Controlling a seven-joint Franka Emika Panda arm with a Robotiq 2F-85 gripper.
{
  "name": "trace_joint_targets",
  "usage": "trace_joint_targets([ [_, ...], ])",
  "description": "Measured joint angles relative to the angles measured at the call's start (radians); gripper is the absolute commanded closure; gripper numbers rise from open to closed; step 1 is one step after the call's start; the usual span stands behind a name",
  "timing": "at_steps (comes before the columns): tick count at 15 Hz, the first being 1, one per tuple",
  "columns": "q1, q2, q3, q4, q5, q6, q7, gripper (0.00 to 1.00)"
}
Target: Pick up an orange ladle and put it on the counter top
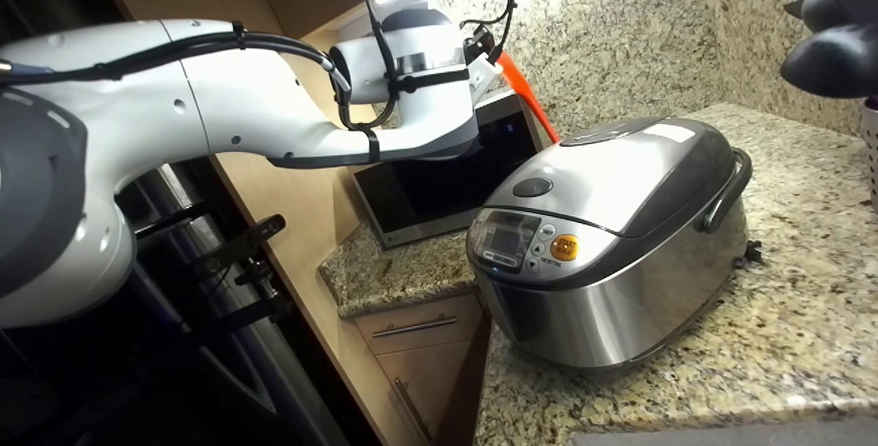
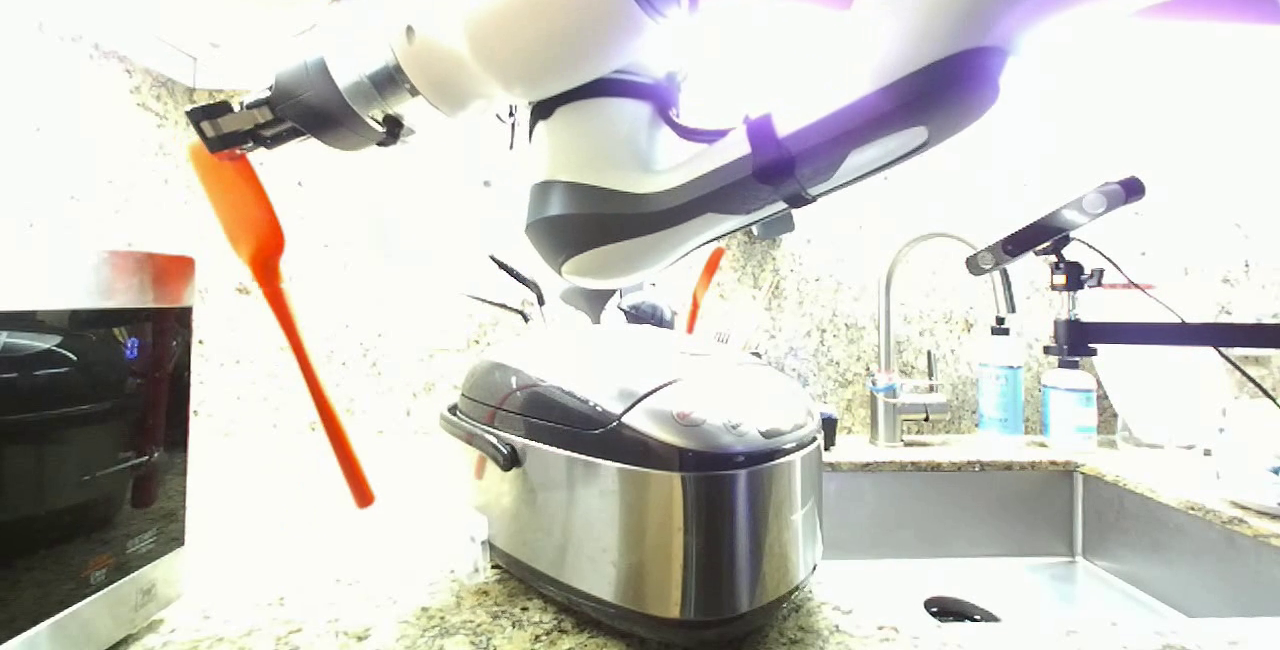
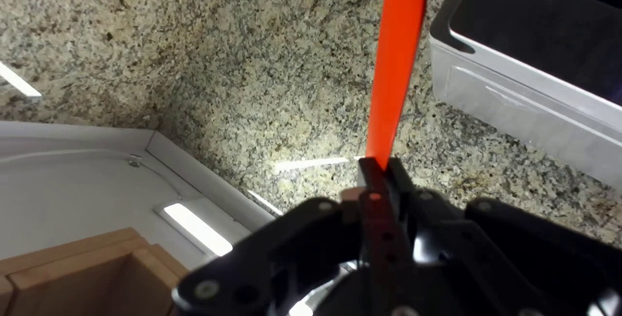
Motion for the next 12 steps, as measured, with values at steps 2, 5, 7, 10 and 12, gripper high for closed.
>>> trace_joint_targets([
  [2, 0.000, -0.009, -0.017, -0.028, -0.026, -0.006, 0.033, 0.98],
  [5, 0.008, -0.045, -0.041, -0.095, -0.058, -0.032, 0.092, 0.98],
  [7, 0.018, -0.086, -0.060, -0.159, -0.078, -0.048, 0.130, 0.98],
  [10, 0.046, -0.161, -0.093, -0.273, -0.122, -0.072, 0.193, 0.98],
  [12, 0.062, -0.214, -0.092, -0.353, -0.164, -0.076, 0.224, 0.98],
])
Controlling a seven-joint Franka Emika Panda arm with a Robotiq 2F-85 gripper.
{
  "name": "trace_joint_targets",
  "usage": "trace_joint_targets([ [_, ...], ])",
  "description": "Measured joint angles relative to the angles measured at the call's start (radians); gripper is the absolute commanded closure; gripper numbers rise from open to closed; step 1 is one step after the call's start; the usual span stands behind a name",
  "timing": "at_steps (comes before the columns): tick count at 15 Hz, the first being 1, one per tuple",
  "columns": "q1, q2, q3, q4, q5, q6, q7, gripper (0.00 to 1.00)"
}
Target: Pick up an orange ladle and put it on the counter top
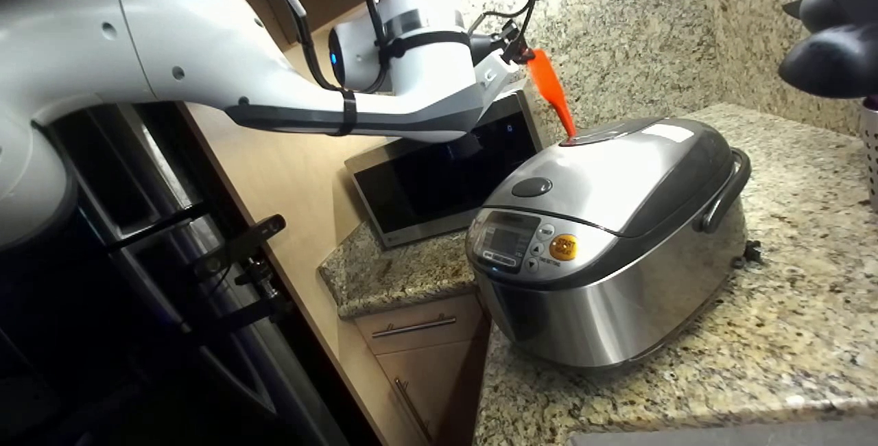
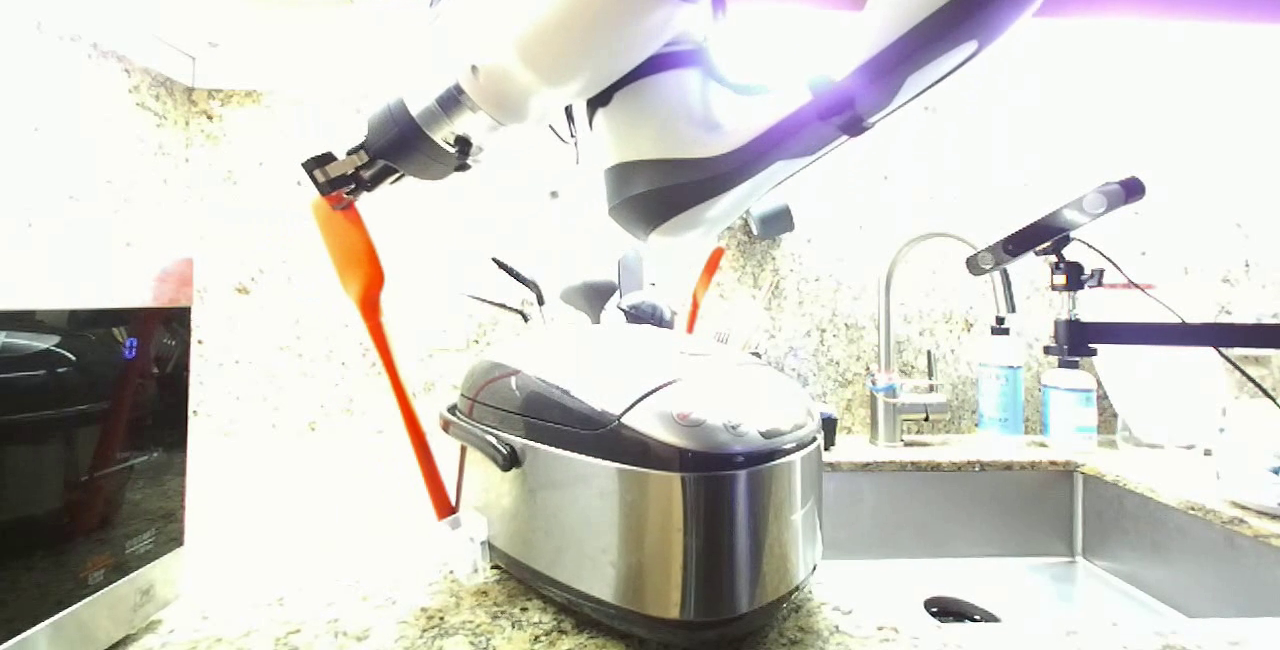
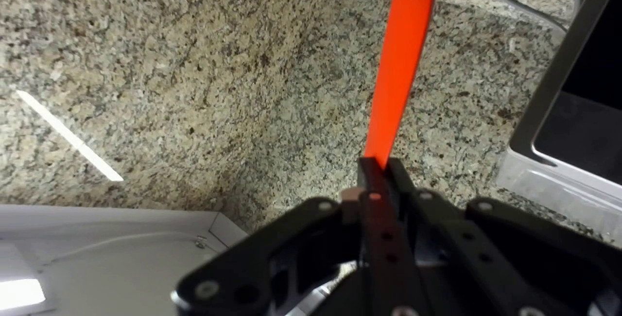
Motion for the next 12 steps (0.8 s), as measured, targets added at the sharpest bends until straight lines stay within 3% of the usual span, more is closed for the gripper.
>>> trace_joint_targets([
  [2, 0.009, -0.050, 0.019, -0.083, -0.042, -0.001, 0.018, 0.98],
  [7, 0.084, -0.202, -0.042, -0.288, -0.128, -0.001, 0.151, 0.98],
  [12, 0.136, -0.357, -0.048, -0.521, -0.165, -0.041, 0.175, 0.98],
])
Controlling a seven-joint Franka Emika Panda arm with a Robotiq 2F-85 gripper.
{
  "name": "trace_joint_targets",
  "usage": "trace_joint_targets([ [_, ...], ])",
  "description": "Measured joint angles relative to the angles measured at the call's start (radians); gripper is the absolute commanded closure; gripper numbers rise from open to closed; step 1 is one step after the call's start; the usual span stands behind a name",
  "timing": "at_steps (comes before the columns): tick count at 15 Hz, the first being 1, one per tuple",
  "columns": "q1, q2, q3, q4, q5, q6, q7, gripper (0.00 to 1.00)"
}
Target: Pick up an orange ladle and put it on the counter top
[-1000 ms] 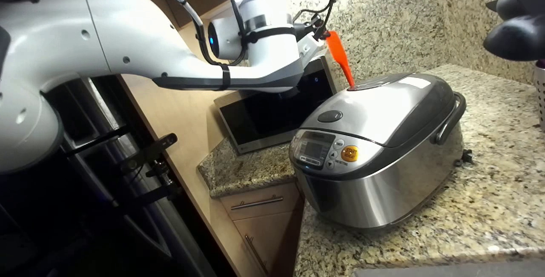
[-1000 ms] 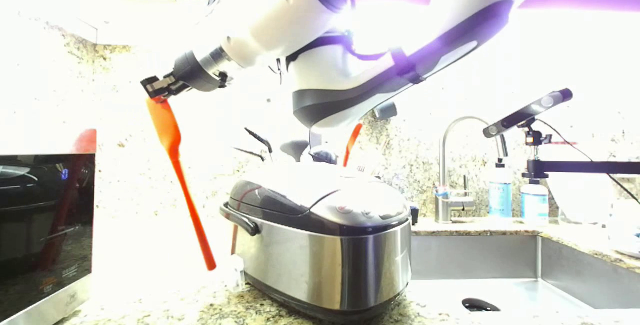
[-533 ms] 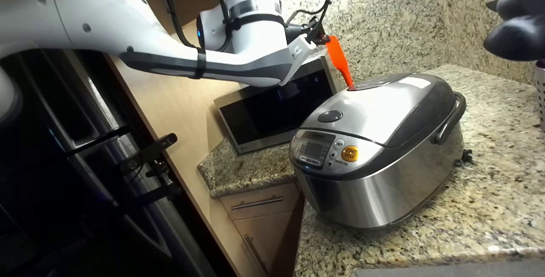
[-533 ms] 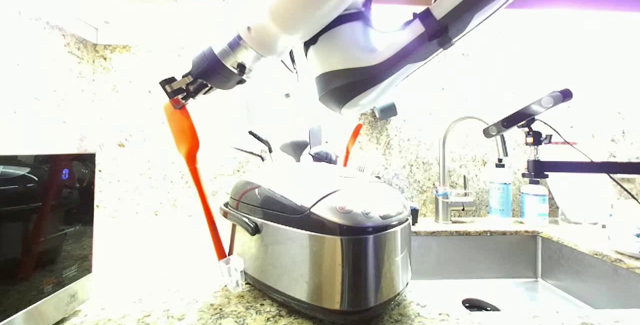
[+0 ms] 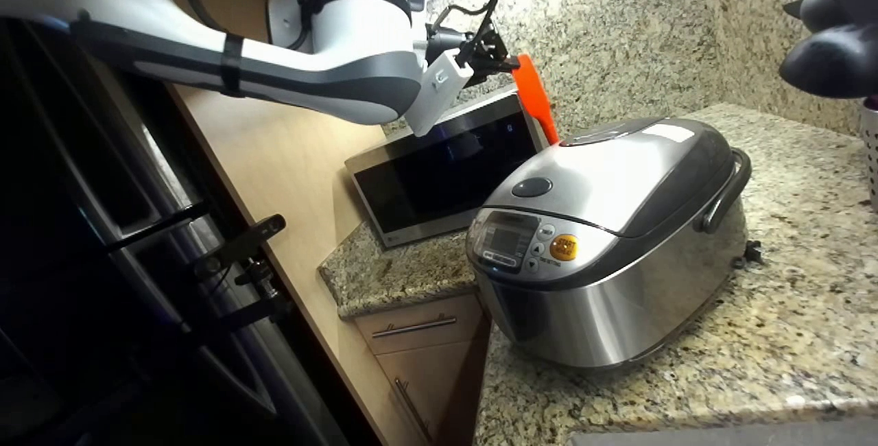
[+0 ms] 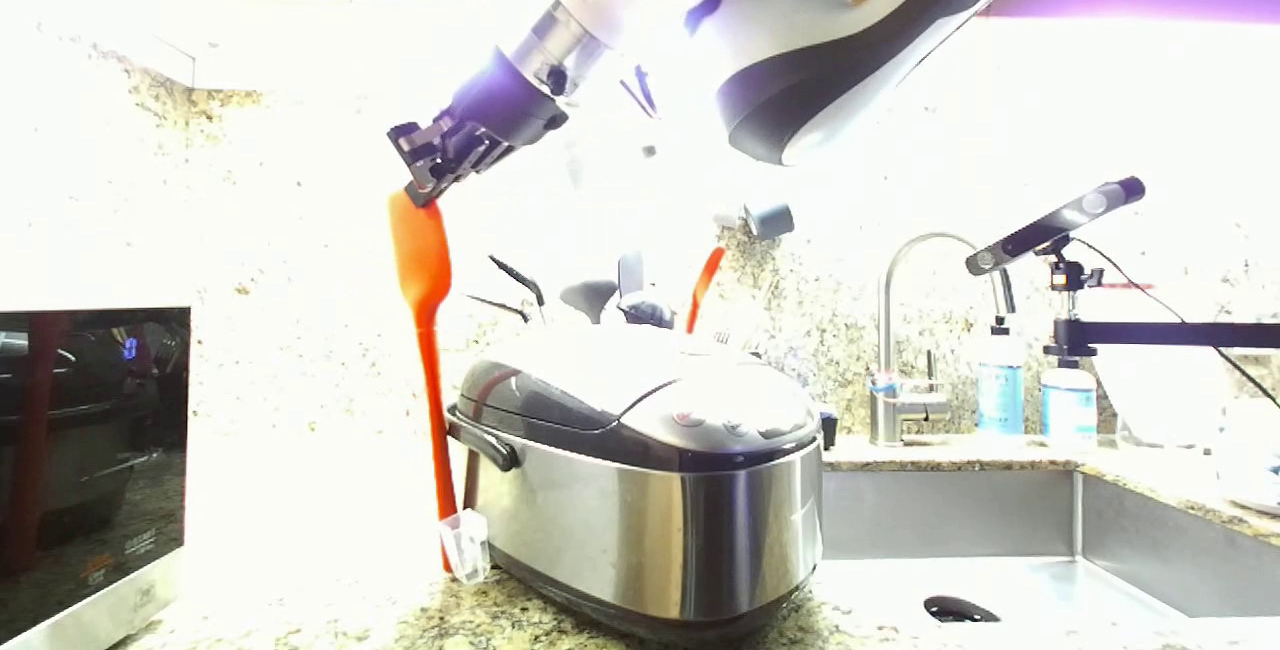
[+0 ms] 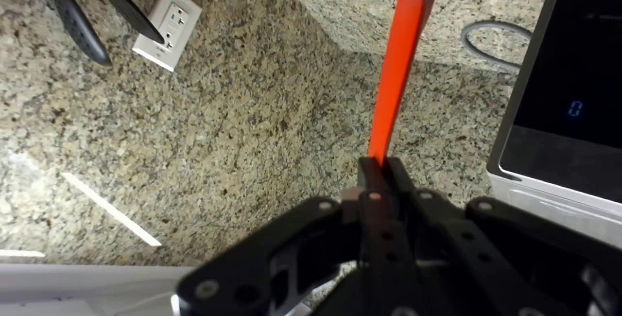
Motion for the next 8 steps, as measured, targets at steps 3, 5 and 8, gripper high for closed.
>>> trace_joint_targets([
  [3, 0.043, -0.095, -0.014, -0.124, 0.000, -0.071, 0.001, 0.98],
  [5, 0.062, -0.147, -0.017, -0.185, 0.003, -0.120, 0.001, 0.98],
  [8, 0.082, -0.207, -0.017, -0.257, 0.022, -0.197, -0.004, 0.98],
])
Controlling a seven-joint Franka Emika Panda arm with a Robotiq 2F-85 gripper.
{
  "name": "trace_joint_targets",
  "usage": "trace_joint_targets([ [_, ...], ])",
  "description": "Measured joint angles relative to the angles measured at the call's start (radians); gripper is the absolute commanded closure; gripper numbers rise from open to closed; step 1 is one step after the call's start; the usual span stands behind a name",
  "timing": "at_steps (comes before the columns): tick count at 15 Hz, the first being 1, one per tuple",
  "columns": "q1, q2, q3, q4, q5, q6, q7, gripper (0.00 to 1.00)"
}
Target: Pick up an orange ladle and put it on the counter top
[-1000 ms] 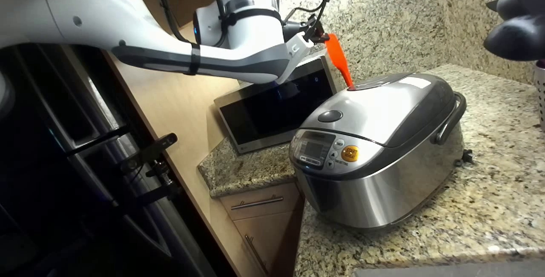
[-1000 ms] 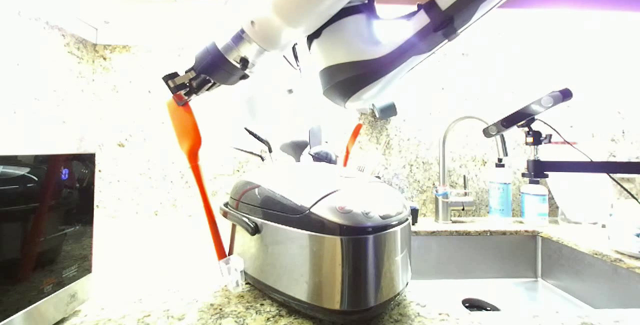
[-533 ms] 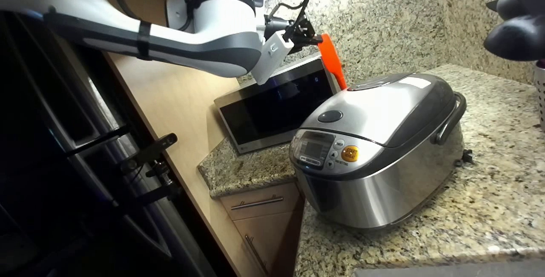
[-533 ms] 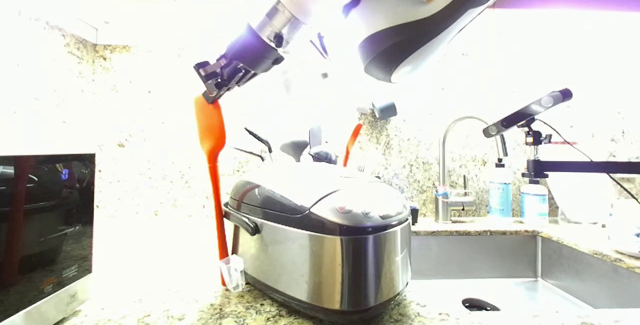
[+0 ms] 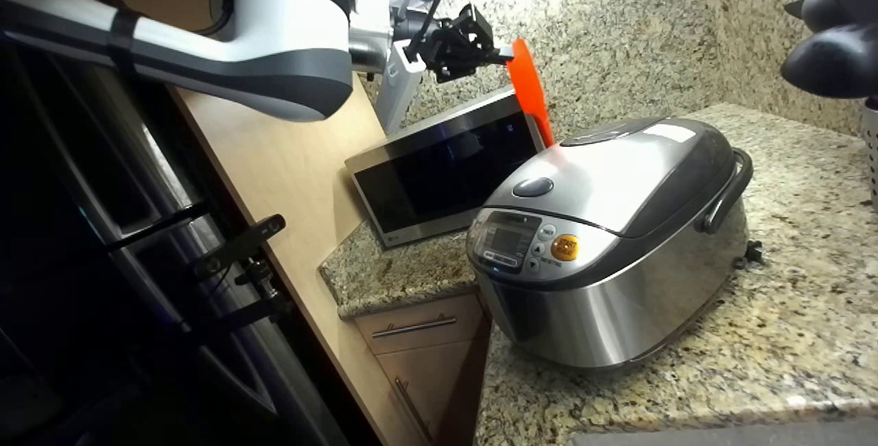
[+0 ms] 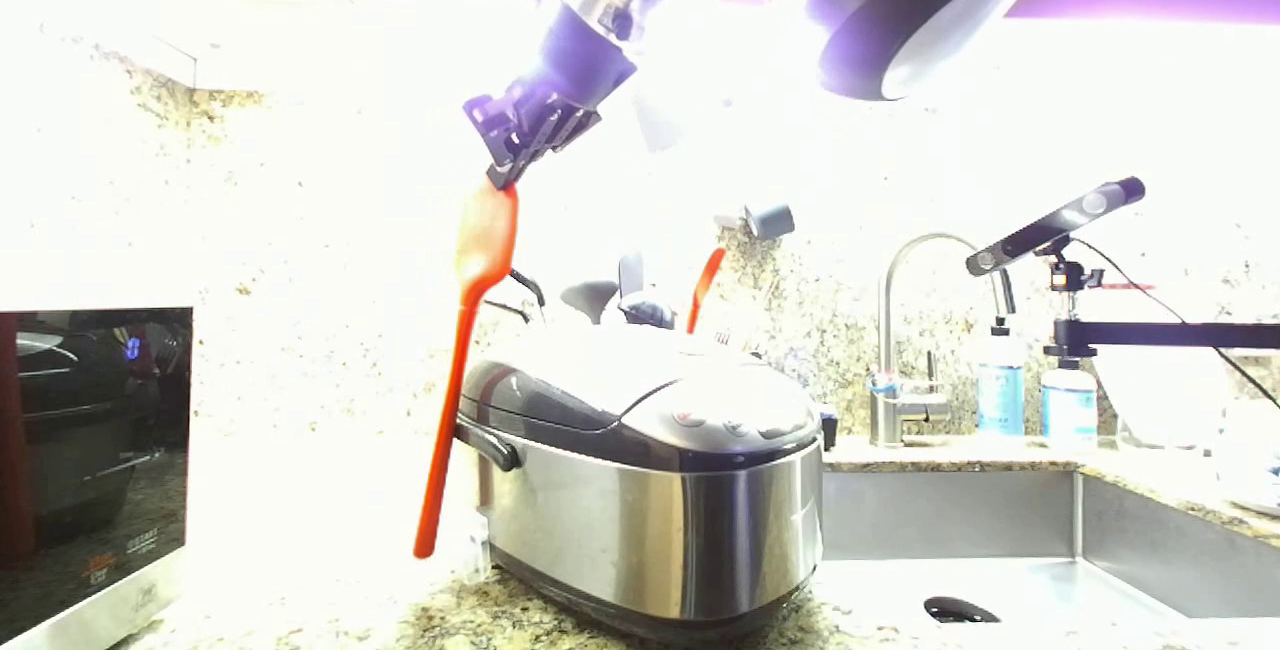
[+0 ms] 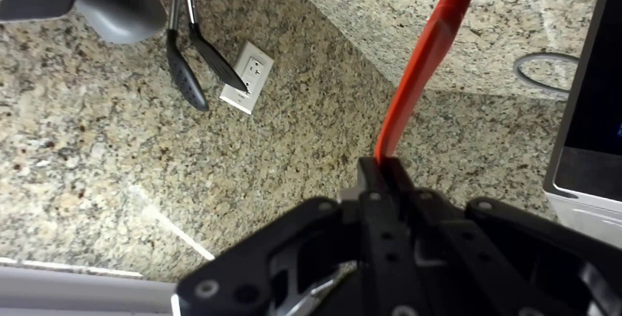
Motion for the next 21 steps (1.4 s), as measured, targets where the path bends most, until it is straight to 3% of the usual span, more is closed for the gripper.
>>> trace_joint_targets([
  [2, 0.010, -0.031, -0.003, -0.025, -0.007, -0.030, 0.002, 0.98],
  [6, 0.062, -0.083, -0.037, -0.029, -0.153, -0.081, 0.092, 0.98],
  [12, 0.143, -0.157, -0.044, -0.068, -0.509, -0.183, 0.350, 0.98],
  [16, 0.192, -0.273, -0.043, -0.158, -0.755, -0.270, 0.567, 0.98],
  [21, 0.211, -0.467, -0.042, -0.299, -0.862, -0.402, 0.679, 0.98],
])
